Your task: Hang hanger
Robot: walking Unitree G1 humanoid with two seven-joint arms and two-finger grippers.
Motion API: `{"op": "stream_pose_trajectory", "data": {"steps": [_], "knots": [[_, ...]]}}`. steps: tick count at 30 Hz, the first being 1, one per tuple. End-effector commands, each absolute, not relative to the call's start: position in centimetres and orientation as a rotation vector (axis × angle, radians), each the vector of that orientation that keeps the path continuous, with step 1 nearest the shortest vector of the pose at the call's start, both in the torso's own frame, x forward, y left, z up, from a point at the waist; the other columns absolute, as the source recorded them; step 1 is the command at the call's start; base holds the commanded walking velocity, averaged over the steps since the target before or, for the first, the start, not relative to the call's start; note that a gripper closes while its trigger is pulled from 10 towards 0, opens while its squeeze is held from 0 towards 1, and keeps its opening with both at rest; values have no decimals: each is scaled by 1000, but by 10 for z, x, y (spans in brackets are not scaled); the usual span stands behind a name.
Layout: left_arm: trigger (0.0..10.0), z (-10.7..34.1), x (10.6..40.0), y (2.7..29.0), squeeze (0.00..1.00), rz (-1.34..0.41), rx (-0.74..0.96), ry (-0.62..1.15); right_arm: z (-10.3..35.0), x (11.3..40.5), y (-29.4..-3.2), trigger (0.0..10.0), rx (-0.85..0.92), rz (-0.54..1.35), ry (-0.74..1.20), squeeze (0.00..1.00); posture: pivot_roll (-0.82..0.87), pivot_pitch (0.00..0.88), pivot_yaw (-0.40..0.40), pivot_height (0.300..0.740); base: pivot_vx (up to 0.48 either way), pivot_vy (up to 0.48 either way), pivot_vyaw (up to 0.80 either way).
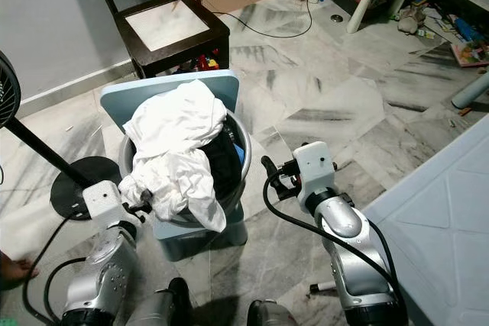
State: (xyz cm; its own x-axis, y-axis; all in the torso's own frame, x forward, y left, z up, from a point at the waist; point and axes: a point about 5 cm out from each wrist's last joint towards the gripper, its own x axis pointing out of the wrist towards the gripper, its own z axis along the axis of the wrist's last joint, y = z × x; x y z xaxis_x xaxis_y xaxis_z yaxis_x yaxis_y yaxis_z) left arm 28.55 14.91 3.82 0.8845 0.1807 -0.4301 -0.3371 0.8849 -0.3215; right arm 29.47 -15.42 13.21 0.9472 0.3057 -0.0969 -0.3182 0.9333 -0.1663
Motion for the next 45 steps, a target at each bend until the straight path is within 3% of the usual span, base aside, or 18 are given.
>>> {"op": "stream_pose_trajectory", "data": {"steps": [1,4,5,7,8,9,10,11,12,27,30,31,32,33,45], "knots": [[10000,27,278,139,0,277,-443,441,135,293,-160,10000,-190,299,64,0,-82,250,-55,740,0,0,0],[9765,27,279,137,0,272,-446,445,134,292,-164,10000,-196,291,68,0,-86,254,-54,740,0,0,0],[7686,25,278,136,0,266,-448,447,134,292,-164,10000,-197,290,70,0,-87,256,-52,740,0,0,0],[7686,25,278,135,0,263,-448,447,134,292,-164,10000,-198,289,70,0,-86,257,-50,740,0,0,0],[4353,23,278,134,0,264,-446,449,133,291,-164,10000,-198,288,71,0,-86,257,-50,740,0,0,0],[4353,22,277,134,0,268,-447,449,133,291,-164,10000,-198,288,71,0,-86,257,-50,740,0,0,0],[941,22,277,137,0,285,-451,439,133,291,-163,10000,-197,290,72,0,-86,257,-51,740,0,0,0],[941,23,277,137,0,289,-452,434,133,291,-162,10000,-197,290,72,0,-86,257,-51,740,0,0,0],[0,23,277,137,0,288,-455,429,133,291,-162,10000,-197,291,73,0,-83,256,-52,740,0,0,0],[0,9,275,135,0,284,-487,453,134,292,-164,10000,-206,286,69,0,-93,252,-52,740,0,0,0],[549,8,276,133,0,274,-489,454,134,292,-164,10000,-206,287,69,0,-89,252,-54,740,0,0,0],[1176,8,277,131,0,259,-493,450,133,292,-164,10000,-205,288,71,0,-88,253,-53,740,0,0,0],[1176,8,277,131,0,259,-493,450,133,292,-164,10000,-205,288,71,0,-88,253,-53,740,0,0,0],[0,8,278,131,0,254,-495,451,133,292,-163,10000,-205,290,71,0,-89,253,-53,740,0,0,0],[0,8,280,128,0,237,-502,438,133,293,-164,10000,-207,284,68,0,-93,252,-52,740,0,0,0]]}}
